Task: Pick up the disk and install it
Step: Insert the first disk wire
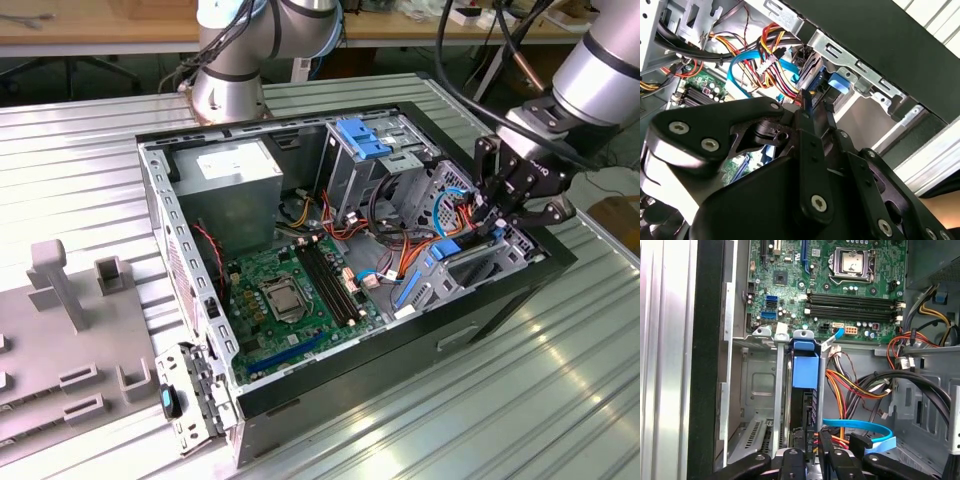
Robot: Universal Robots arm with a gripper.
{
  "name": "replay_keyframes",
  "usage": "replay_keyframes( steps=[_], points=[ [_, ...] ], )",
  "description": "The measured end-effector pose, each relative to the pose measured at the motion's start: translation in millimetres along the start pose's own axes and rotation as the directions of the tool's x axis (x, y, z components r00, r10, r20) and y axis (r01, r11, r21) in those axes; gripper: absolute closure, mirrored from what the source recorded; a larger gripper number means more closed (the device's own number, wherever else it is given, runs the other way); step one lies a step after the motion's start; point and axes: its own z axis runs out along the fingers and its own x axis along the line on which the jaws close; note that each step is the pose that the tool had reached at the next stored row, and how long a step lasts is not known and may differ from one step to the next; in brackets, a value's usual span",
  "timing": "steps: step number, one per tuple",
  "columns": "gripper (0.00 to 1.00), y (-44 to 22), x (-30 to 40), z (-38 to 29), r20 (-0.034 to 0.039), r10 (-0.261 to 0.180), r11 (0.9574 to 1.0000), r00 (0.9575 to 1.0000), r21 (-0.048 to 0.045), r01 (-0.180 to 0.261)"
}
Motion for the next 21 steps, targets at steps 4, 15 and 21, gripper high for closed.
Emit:
replay_keyframes(
  steps=[4, 15, 21],
  points=[
    [0.75, -0.1, -0.4, -7.3, 0.0001, 0.000, 1.0000, 1.0000, 0.0000, 0.000],
    [0.89, -0.3, -0.7, -12.3, 0.0000, 0.000, 1.0000, 1.0000, 0.0000, 0.000],
    [0.89, -0.2, -0.8, -12.5, 0.0001, 0.000, 1.0000, 1.0000, 0.0000, 0.000]
  ],
)
